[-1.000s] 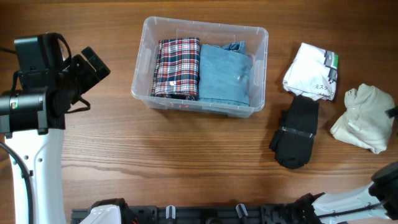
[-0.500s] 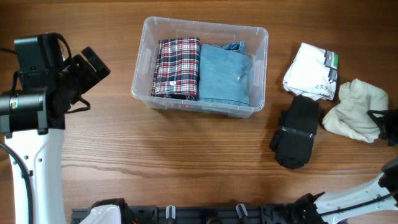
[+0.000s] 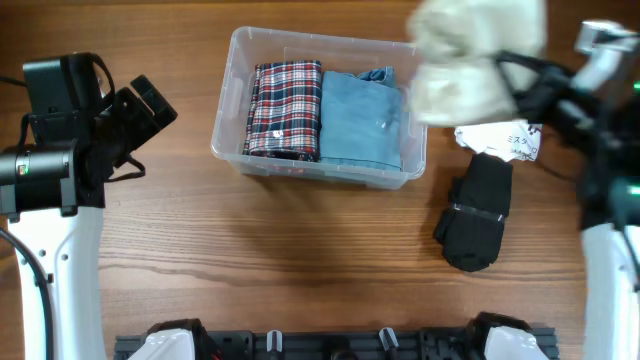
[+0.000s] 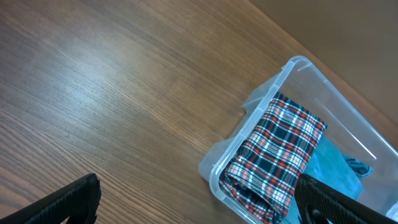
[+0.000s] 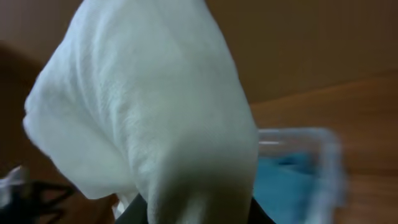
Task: Pack container
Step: 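Place the cream garment on top of the plaid shirt in the box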
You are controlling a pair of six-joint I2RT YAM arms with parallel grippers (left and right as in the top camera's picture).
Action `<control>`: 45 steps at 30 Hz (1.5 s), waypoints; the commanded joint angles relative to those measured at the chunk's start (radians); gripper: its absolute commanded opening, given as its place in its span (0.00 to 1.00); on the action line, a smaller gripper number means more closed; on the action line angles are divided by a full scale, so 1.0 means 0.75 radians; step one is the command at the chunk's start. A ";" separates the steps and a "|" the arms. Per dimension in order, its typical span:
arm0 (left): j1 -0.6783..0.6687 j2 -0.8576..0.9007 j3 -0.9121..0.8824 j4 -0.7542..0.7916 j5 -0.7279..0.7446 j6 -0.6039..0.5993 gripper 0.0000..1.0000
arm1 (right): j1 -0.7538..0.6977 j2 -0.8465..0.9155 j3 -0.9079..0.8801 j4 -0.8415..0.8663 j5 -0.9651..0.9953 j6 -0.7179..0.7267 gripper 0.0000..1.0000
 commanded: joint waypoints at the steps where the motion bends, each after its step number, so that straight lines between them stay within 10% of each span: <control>1: 0.007 -0.005 0.011 0.003 -0.014 0.025 1.00 | 0.347 0.094 0.019 0.094 0.428 0.307 0.04; 9: 0.007 -0.005 0.011 0.003 -0.014 0.025 1.00 | 0.759 0.768 0.019 0.798 0.599 0.890 0.04; 15: 0.007 -0.005 0.011 0.003 -0.014 0.025 1.00 | 0.877 1.062 0.019 1.023 0.603 0.976 0.06; 18: 0.007 -0.005 0.011 0.003 -0.014 0.025 1.00 | 0.879 1.056 0.024 1.016 0.555 0.684 0.44; 28: 0.007 -0.005 0.011 0.003 -0.014 0.025 1.00 | 0.476 0.536 0.037 0.542 0.293 0.315 0.49; 32: 0.007 -0.005 0.011 0.003 -0.014 0.025 1.00 | 0.130 0.393 0.037 0.228 0.293 0.187 0.66; 38: 0.007 -0.005 0.011 0.003 -0.014 0.025 1.00 | -0.322 0.489 0.036 -0.234 0.579 -0.122 0.98; 45: 0.007 -0.005 0.011 0.003 -0.014 0.025 1.00 | -0.532 0.786 0.036 -0.289 0.594 -0.322 0.99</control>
